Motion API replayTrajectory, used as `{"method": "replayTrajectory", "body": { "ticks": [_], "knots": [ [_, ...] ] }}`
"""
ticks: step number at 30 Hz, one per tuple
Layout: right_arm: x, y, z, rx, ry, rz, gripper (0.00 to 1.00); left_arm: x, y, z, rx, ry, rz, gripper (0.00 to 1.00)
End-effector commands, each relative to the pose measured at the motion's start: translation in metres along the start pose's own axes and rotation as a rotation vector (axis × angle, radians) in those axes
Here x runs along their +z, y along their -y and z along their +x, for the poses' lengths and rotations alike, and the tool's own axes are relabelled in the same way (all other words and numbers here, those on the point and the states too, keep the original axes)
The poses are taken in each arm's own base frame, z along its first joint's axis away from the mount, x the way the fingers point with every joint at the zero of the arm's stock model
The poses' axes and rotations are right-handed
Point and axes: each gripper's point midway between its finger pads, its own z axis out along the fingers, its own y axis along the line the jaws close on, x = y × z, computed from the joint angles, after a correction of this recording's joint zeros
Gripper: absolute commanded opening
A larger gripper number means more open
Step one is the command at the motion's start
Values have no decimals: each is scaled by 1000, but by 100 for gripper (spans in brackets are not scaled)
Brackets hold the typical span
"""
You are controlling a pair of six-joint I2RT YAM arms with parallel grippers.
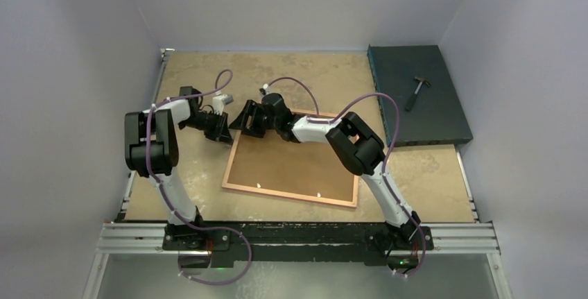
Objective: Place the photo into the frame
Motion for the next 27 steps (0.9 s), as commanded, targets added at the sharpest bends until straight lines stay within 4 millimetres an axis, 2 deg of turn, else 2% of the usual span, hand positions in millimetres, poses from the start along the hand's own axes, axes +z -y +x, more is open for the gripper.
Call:
{"method": "replayTrajectory", "body": {
  "ticks": [1, 6, 9, 12, 13, 15, 19, 20, 23, 27],
  "knots": [
    [2, -7, -3, -25, 21, -15, 67, 1, 9, -6, 41, 7, 29, 10],
    [-38, -48, -8, -146, 30, -82, 68, -14, 3, -19, 40, 24, 8, 11],
    [-67, -74, -14, -276, 45, -100, 70, -36, -6, -35, 55, 54, -27, 16],
    [-100, -87, -12, -439, 44, -87, 71, -62, -13, -54, 91, 79, -95, 22],
    [-111, -87, -7, -487, 36, -77, 72, -69, -11, -57, 111, 76, -113, 23],
    [-134, -71, 10, -589, 20, -12, 72, -82, -3, -63, 161, 82, -133, 28],
    [-176, -41, 51, -734, -38, 82, 72, -101, 18, -59, 256, 81, -144, 41],
    [-183, -34, 67, -768, -64, 100, 72, -103, 26, -53, 293, 69, -123, 46],
    [-201, -20, 109, -862, -128, 114, 73, -108, 47, -30, 396, 25, -86, 48],
    [-211, 2, 143, -926, -188, 154, 73, -111, 61, 6, 458, -39, -75, 49]
  ]
}}
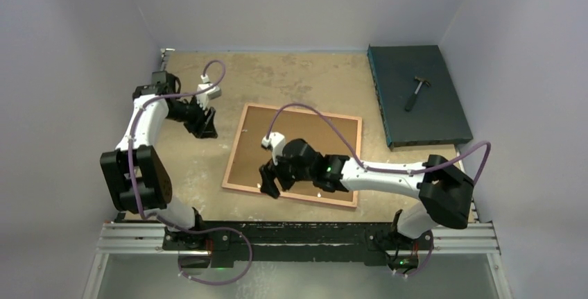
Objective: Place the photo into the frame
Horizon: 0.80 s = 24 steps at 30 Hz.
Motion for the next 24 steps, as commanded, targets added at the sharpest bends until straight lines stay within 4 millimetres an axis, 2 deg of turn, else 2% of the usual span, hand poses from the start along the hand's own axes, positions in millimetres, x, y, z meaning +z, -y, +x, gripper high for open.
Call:
{"method": "replayTrajectory", "body": {
  "ticks": [1, 3, 7, 12, 14, 19, 24],
  "knots": [
    [-6, 14, 47, -117, -104, 90, 74, -7, 40, 36, 109, -73, 78, 49],
    [-4, 12, 60, -130, -129, 86, 74, -7, 49, 44, 103, -80, 79, 50],
    [-1, 15, 69, -153, -132, 123, 73, -10, 55, 53, 97, -96, 56, 52],
    [6, 23, 75, -167, -143, 177, 68, -15, 46, 56, 137, -94, -46, 53],
    [10, 25, 80, -175, -158, 192, 64, -18, 42, 53, 147, -85, -83, 53],
    [17, 26, 95, -198, -189, 223, 62, -24, 30, 38, 163, -37, -175, 54],
    [19, 29, 100, -212, -191, 258, 56, -26, 33, 28, 190, 18, -177, 59]
  ]
}}
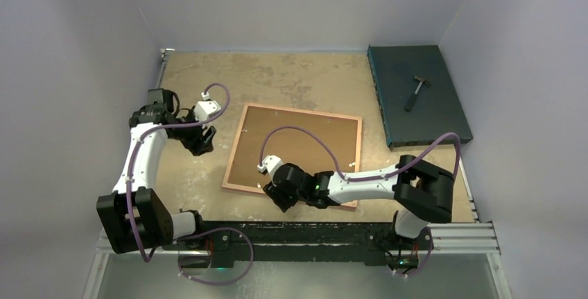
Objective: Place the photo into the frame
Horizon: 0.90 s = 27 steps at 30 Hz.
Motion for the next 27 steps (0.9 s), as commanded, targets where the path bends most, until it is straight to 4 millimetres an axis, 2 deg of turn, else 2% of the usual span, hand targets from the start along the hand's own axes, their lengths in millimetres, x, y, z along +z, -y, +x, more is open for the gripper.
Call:
{"method": "replayTrajectory", "body": {
  "ticks": [1, 7, 11, 17, 23, 27],
  "knots": [
    [0, 3, -12, -16, 44, 57, 54, -3, -5, -16, 35, 74, -33, 59],
    [3, 9, -8, -36, 41, 126, 36, 0, -8, -13, 46, 69, -43, 59],
    [6, 10, -12, -42, 46, 151, 22, 2, 0, -9, 127, 79, -24, 59],
    [4, 2, -36, -33, 81, 140, 12, 2, 33, -1, 443, 150, 27, 60],
    [1, -8, -67, -50, 136, 110, 5, 11, 65, 26, 707, 150, 89, 62],
    [5, -13, -79, -51, 149, 92, 0, 18, 71, 39, 887, 137, 52, 62]
  ]
}}
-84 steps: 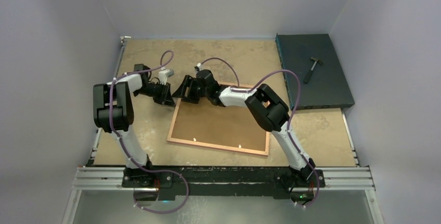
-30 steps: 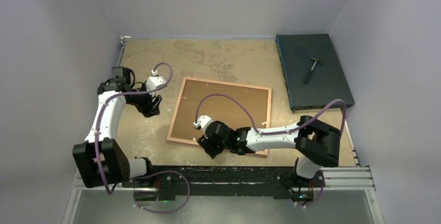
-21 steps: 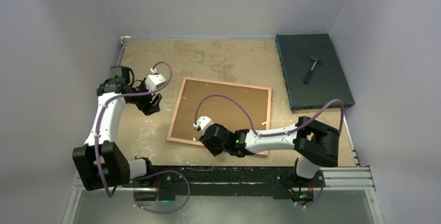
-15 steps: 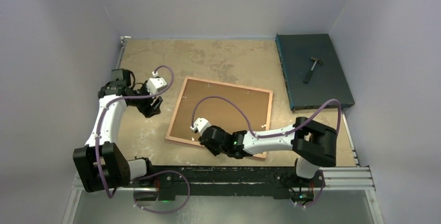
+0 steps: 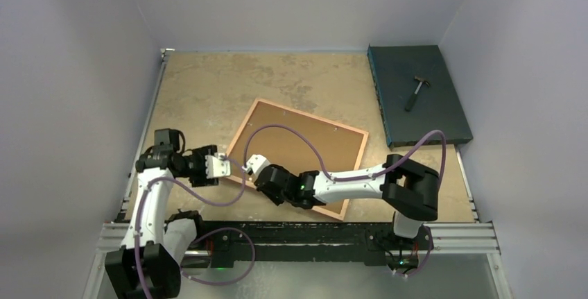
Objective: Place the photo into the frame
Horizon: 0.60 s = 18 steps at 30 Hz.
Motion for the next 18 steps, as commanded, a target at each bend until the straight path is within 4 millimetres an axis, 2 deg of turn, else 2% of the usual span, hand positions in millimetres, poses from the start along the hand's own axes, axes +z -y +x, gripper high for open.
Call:
{"method": "replayTrajectory", "body": {
  "ticks": [1, 6, 11, 18],
  "knots": [
    [-5, -4, -56, 39, 128, -14, 0, 8, 12, -2, 305, 27, -13, 62],
    [-8, -1, -72, 78, 157, -48, 0, 12, 8, -3, 480, 25, -89, 61],
    [-14, 5, -88, 105, 184, -84, 0, 17, 11, -4, 620, 35, -91, 62],
    [-25, 7, -113, 115, 219, -127, 0, 23, 1, -24, 869, 106, -193, 62]
  ]
}}
